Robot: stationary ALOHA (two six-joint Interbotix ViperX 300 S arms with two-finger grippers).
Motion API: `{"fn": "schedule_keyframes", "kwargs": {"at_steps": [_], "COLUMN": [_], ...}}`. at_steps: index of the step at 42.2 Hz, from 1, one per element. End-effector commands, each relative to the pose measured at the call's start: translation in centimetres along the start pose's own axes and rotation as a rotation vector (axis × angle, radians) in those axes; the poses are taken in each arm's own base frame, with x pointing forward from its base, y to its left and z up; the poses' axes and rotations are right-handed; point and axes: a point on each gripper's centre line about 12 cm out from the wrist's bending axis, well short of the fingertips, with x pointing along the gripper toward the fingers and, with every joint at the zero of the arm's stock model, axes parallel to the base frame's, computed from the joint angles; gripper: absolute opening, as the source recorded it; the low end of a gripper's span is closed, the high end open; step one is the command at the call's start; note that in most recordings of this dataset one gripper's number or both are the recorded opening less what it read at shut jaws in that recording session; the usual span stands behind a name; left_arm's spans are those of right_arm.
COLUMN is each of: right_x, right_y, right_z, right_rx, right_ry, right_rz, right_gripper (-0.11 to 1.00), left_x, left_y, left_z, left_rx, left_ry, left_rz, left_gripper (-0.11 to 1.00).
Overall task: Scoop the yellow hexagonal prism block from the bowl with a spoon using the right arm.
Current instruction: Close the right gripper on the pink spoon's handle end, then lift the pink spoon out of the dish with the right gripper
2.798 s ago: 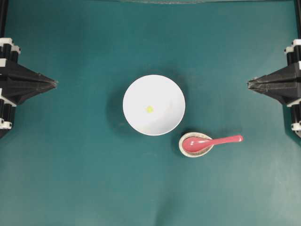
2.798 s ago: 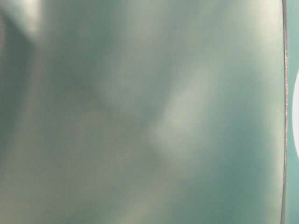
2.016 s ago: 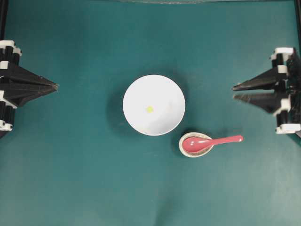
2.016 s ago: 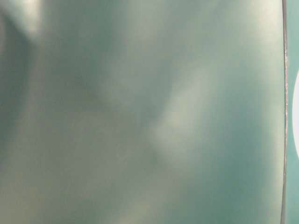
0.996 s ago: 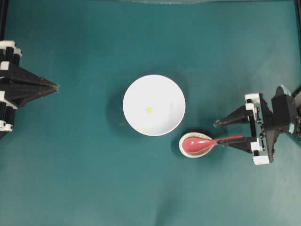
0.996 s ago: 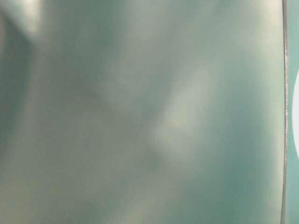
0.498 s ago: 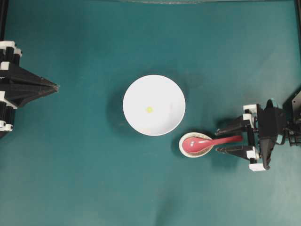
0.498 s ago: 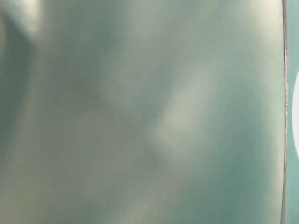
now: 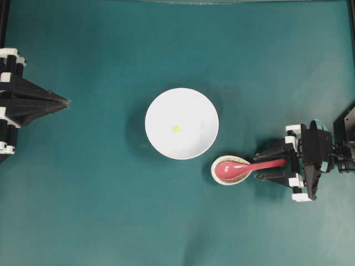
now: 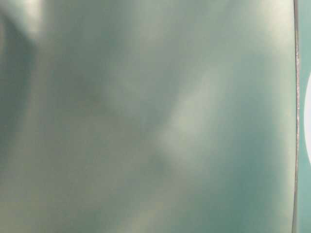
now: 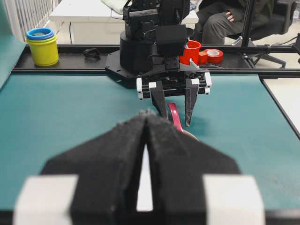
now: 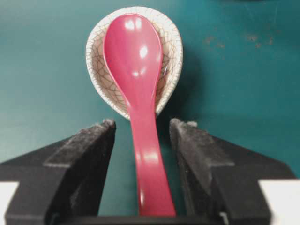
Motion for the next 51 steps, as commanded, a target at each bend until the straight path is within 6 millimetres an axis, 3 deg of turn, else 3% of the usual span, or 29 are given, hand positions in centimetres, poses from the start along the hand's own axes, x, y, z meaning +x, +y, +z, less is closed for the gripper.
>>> {"fn": "schedule_keyframes", "kwargs": {"at_steps": [1, 12, 27, 36, 51], "right_x": [0.1, 0.1, 0.2, 0.1, -1.3], "right_y": [0.2, 0.3, 0.4, 0.6, 1.2], "right_z": [0.4, 0.5, 0.6, 1.3, 4.7], "right_rx": [0.007, 0.007, 0.008, 0.014, 0.048], "right_ry": [-0.022, -0.025, -0.034, -0.057, -0.115], "right_rz": [0.007, 0.009, 0.011, 0.020, 0.062], "right_gripper": [0.56, 0.52, 0.24, 0.24, 0.24], "left_x": [0.2, 0.3, 0.3, 0.3, 0.3], "left_y": [0.0, 0.0, 0.0, 0.0, 0.0], "left_z": [0.4, 0.4, 0.4, 0.3, 0.3], "left_rx": [0.001, 0.000, 0.000, 0.003, 0.001], "left_ry": [-0.009, -0.008, -0.008, -0.006, -0.006], "left_rz": [-0.002, -0.002, 0.000, -0.002, -0.002], "left_gripper": [0.00, 0.00, 0.00, 0.00, 0.00]}}
